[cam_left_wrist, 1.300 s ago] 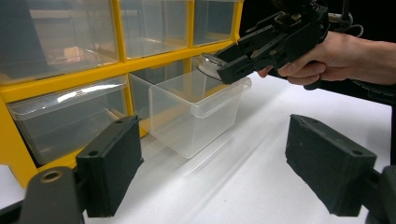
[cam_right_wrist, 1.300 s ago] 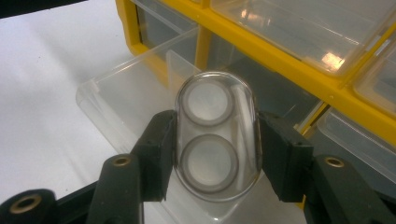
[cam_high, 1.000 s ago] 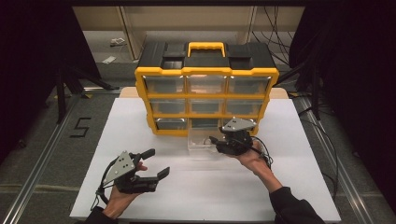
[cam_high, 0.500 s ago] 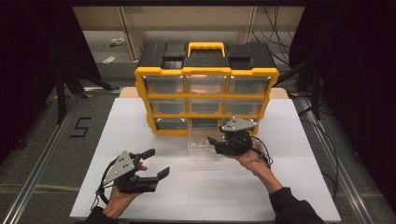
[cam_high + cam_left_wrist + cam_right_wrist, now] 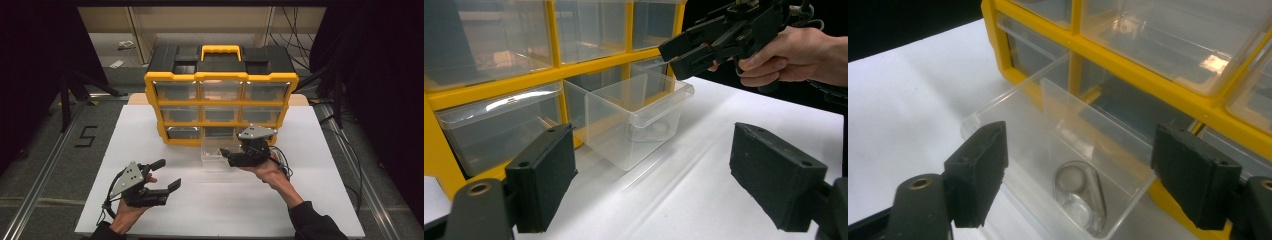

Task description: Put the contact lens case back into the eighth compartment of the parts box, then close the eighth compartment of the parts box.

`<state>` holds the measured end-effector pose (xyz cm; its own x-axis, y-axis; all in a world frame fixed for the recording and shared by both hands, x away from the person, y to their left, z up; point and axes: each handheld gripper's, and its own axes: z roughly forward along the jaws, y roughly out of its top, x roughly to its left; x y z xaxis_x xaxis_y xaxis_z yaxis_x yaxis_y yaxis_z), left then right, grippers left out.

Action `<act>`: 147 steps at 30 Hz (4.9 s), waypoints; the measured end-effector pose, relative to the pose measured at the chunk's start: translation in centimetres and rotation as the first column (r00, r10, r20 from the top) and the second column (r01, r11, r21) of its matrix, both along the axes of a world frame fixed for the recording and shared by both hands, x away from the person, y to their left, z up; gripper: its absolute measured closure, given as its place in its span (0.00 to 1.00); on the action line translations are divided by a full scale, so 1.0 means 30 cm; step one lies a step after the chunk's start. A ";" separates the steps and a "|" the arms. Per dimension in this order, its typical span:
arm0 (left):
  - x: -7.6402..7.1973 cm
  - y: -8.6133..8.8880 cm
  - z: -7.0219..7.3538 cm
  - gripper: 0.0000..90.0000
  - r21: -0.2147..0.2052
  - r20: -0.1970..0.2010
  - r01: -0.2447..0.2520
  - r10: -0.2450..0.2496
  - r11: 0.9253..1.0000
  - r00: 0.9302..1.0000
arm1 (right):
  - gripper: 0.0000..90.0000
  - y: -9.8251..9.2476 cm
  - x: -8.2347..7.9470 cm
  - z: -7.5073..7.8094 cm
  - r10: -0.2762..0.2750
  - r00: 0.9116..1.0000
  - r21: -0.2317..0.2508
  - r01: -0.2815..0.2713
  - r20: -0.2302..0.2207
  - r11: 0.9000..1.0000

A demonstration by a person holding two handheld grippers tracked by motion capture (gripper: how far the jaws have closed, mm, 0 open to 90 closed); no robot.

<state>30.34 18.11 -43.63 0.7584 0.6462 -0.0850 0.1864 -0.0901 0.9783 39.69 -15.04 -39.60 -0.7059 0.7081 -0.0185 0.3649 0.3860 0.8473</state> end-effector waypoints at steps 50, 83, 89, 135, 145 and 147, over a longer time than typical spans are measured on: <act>0.000 0.004 0.000 0.20 0.001 -0.001 -0.011 0.011 1.000 1.000 | 0.20 0.041 -0.143 -0.007 0.104 0.995 0.108 -0.101 -0.015 0.989; -0.004 0.009 0.001 0.20 -0.003 0.001 -0.010 0.010 1.000 1.000 | 0.20 0.068 -0.200 -0.069 0.158 0.985 0.069 -0.153 -0.066 0.986; -0.004 0.009 0.001 0.20 -0.002 0.002 -0.011 0.011 1.000 1.000 | 0.27 0.070 -0.198 -0.081 0.157 0.984 0.066 -0.152 -0.081 0.986; -0.004 0.006 0.000 0.21 0.003 0.003 -0.009 0.009 1.000 1.000 | 0.94 0.058 -0.143 -0.156 0.052 0.996 -0.067 -0.057 -0.076 0.996; -0.003 0.007 0.000 0.21 0.003 0.003 -0.009 0.009 1.000 1.000 | 1.00 0.059 -0.124 -0.170 0.032 0.997 -0.090 -0.038 -0.067 0.995; -0.003 0.007 0.000 0.21 0.002 0.003 -0.009 0.009 1.000 1.000 | 1.00 0.059 -0.120 -0.173 0.028 0.997 -0.094 -0.034 -0.066 0.995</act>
<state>30.25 18.31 -43.62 0.7527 0.6533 -0.0812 0.1844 -0.0908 0.9786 36.09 -13.25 -44.77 -0.7295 0.6829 -0.0386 0.4041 0.4759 0.7811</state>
